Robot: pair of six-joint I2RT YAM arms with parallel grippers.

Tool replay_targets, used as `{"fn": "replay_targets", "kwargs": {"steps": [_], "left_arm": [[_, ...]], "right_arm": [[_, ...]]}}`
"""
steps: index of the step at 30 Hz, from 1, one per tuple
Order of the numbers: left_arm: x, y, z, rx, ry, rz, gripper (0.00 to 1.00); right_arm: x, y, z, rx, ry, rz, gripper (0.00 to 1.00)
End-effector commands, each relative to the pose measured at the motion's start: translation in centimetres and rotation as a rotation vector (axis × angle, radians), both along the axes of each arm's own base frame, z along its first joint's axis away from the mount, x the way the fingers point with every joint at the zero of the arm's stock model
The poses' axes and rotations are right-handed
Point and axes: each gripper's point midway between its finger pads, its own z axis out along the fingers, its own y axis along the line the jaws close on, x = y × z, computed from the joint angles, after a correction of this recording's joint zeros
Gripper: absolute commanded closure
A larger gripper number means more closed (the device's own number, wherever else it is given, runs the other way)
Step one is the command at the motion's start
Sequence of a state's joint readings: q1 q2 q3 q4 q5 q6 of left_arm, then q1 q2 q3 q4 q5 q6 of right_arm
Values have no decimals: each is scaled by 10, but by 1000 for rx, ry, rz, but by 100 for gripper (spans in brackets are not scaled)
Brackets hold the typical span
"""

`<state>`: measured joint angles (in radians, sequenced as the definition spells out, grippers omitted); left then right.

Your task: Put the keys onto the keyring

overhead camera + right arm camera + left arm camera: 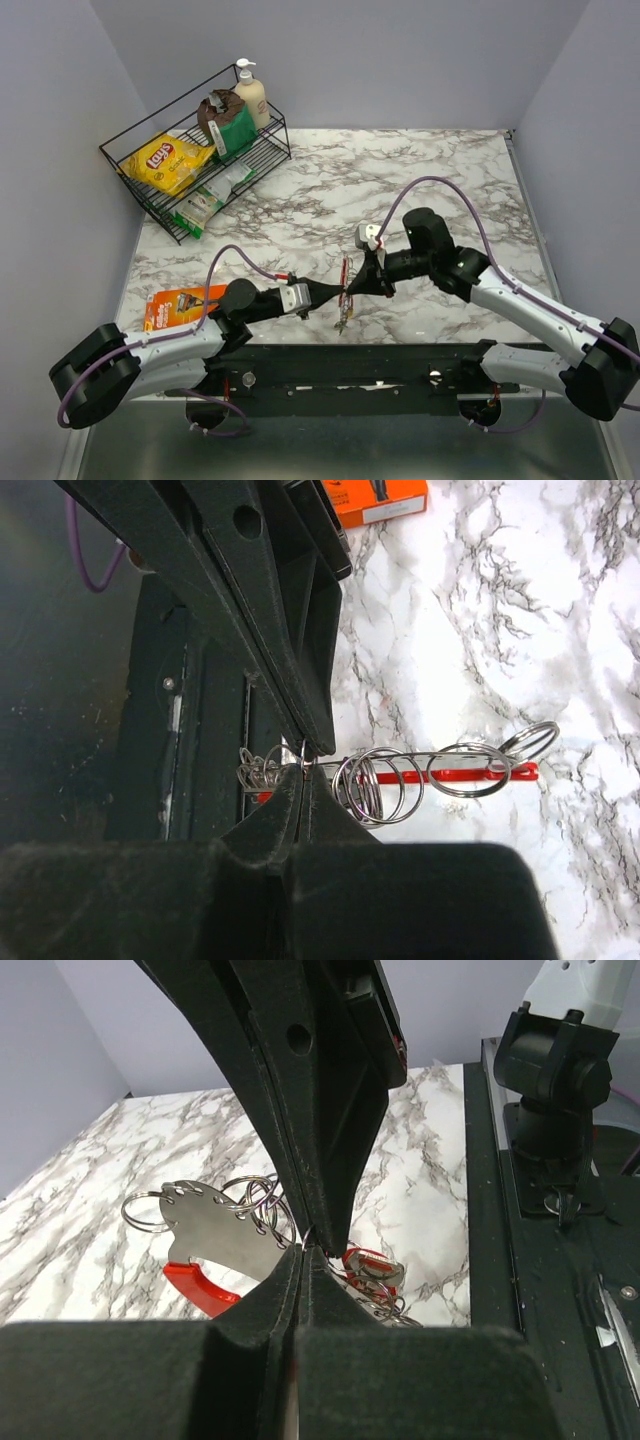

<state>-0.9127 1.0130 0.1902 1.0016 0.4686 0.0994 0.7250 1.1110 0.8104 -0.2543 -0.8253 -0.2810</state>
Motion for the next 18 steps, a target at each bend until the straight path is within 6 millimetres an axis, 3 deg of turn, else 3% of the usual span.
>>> {"fn": "replay_targets", "kwargs": {"steps": [1, 7, 10, 11, 12, 14, 16, 17, 18], "left_arm": [[-14, -6, 9, 6, -24, -78, 77], [-15, -2, 9, 25, -29, -69, 47], [-13, -3, 12, 54, -3, -64, 40], [-13, -2, 3, 100, 34, -63, 39], [-11, -4, 14, 96, 37, -57, 39], [-10, -3, 11, 137, 82, -51, 35], [-6, -5, 25, 131, 113, -28, 30], [-5, -4, 20, 162, 146, -21, 28], [-3, -5, 31, 155, 147, -13, 27]], "right_arm": [[8, 6, 25, 32, -77, 7, 99], [8, 4, 26, 14, -74, 11, 99], [8, 3, 28, -6, -79, 17, 100], [8, 2, 26, -18, -74, 16, 99], [9, 2, 30, -19, -86, 16, 99], [8, 0, 27, -38, -73, 17, 100], [6, -2, 26, -56, -66, 28, 99], [4, -3, 26, -59, -65, 33, 100], [4, -4, 27, -65, -68, 34, 99]]}}
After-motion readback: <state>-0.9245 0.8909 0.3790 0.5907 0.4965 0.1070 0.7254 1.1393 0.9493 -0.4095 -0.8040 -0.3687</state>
